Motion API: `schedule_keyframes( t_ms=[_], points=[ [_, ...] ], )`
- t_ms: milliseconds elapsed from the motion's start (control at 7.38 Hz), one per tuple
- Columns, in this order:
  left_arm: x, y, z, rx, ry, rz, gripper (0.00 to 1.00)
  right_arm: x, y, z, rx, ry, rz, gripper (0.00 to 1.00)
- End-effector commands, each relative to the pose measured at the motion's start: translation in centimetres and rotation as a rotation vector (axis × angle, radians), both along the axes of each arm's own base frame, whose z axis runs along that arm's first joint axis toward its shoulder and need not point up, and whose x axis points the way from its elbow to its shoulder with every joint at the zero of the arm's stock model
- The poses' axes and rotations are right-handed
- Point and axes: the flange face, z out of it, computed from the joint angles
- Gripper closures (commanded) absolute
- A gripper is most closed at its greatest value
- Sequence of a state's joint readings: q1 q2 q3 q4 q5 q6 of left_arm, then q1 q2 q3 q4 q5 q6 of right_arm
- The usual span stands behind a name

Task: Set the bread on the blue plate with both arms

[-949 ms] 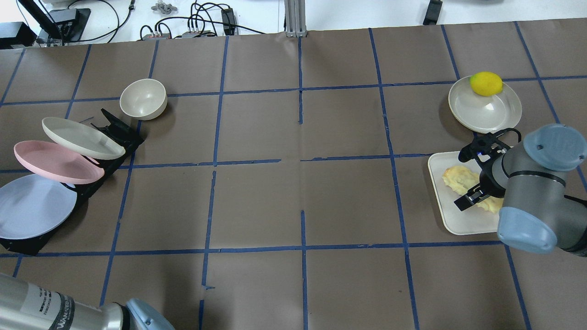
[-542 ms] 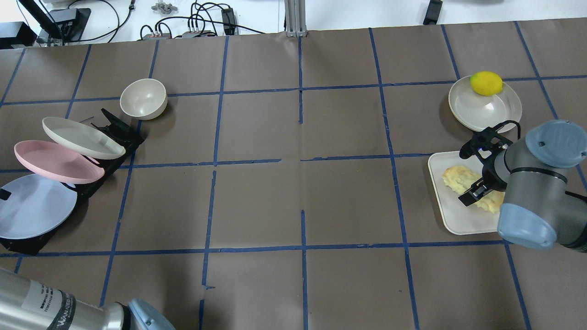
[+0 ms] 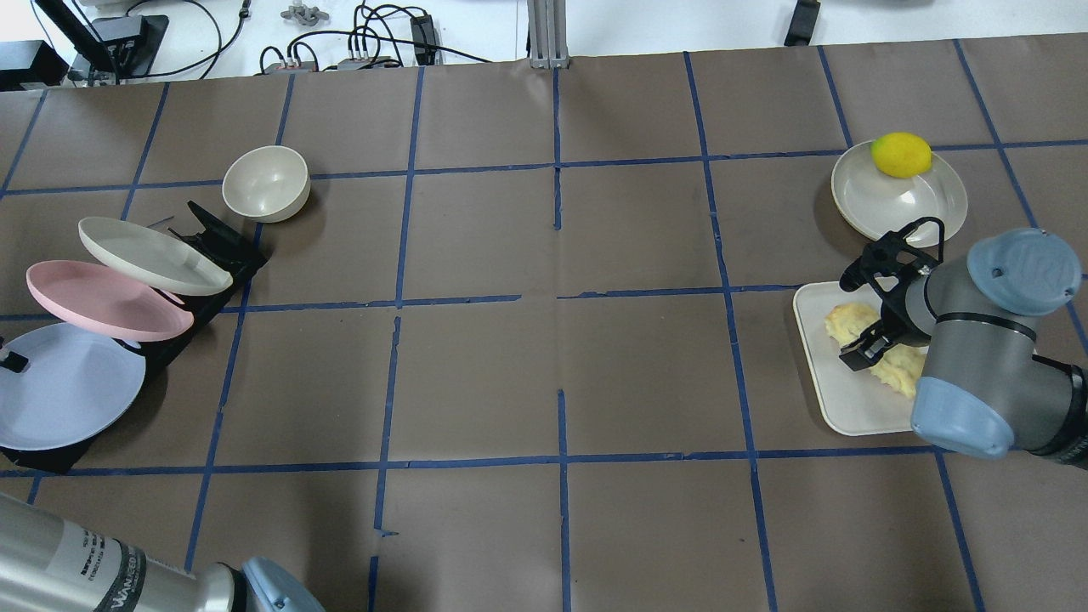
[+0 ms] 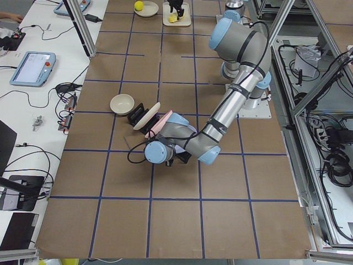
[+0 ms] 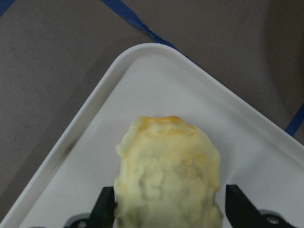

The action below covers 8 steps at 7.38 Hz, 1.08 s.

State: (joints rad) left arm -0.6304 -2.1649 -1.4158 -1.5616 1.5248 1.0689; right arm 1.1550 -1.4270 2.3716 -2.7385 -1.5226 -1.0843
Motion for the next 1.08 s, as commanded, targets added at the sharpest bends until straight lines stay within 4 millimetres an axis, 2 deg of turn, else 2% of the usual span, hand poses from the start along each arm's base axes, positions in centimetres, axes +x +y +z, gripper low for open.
schedule_keyframes(
  t_ms=[0,136,271,407,542,678,814,949],
  points=[
    [-0.1,-0.1,1.7,0.001,-0.028,-0.008,0.96,0.2,0.2,0.3,-0.026,0.009,-0.004,0.93],
    [-0.9,0.6,4.7,0.008,-0.032,0.0,0.96,0.2,0.2,0.4,-0.029,0.012,-0.009,0.94],
    [-1.8,1.4,7.1,0.011,-0.046,0.002,0.96,-0.3,-0.8,3.6,-0.096,0.039,-0.018,0.93],
    [-2.3,2.2,8.0,0.039,-0.069,-0.01,0.96,-0.4,-2.5,9.3,-0.067,-0.015,-0.082,0.93],
    [-3.0,2.7,10.4,0.057,-0.052,-0.01,0.96,-0.1,-3.9,12.6,0.024,-0.154,-0.216,0.93],
    [-4.6,3.9,13.8,0.071,-0.065,0.029,0.96,0.2,-5.0,14.8,0.028,-0.19,-0.271,0.92],
    [-7.4,4.6,17.5,0.074,-0.103,0.082,0.96,0.9,-5.5,15.9,0.055,-0.195,-0.295,0.92],
    [-12.2,3.3,20.7,0.051,-0.151,0.04,0.96,2.0,-6.6,17.5,0.067,-0.209,-0.34,0.92]
  ],
)
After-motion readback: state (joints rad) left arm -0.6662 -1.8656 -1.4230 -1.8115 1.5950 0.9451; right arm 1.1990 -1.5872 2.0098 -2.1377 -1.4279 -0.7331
